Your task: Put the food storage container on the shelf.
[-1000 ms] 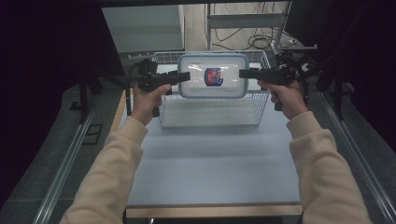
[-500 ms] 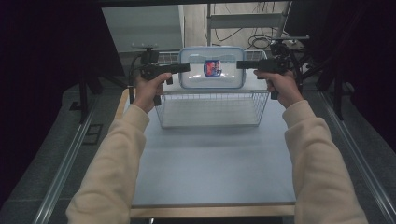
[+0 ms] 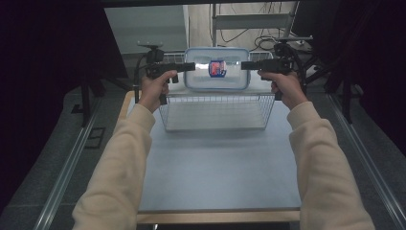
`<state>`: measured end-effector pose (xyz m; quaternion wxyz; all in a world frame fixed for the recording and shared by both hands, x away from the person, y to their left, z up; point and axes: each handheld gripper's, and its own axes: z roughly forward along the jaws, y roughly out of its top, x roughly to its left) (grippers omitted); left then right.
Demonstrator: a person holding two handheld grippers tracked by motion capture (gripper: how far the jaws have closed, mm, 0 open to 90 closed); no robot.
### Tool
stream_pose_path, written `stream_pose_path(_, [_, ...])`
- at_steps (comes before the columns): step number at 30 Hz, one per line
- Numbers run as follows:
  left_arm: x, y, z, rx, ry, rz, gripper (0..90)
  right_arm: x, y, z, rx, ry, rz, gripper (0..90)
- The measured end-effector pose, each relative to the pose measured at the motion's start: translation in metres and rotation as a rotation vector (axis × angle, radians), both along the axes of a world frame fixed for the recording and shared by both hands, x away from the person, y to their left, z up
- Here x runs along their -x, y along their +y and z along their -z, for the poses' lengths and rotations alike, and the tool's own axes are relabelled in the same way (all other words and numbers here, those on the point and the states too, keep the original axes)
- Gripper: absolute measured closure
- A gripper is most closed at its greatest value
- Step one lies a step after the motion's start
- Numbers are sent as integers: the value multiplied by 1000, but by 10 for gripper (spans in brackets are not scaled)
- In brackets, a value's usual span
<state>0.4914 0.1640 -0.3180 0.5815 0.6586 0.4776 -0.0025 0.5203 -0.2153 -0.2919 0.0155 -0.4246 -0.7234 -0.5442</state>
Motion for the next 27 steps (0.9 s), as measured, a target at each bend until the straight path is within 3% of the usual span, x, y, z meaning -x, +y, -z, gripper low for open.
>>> stream_pose_path(7, [-11, -1, 1, 7, 29, -18, 424, -5, 4, 2, 1, 31, 34, 483])
stream_pose_path(11, [-17, -4, 2, 5, 43, -24, 403, -11, 4, 5, -21, 63, 52, 478])
stream_pose_path(17, [-26, -4, 6, 33, 74, -31, 385, -18, 3, 9, -59, 123, 87, 471])
stream_pose_path(25, [-31, -5, 12, 58, 124, -34, 356, -23, 5, 9, -57, 186, 151, 452])
stream_pose_path(27, [-32, -5, 13, 37, 124, -47, 349, -24, 6, 9, -37, 194, 176, 438])
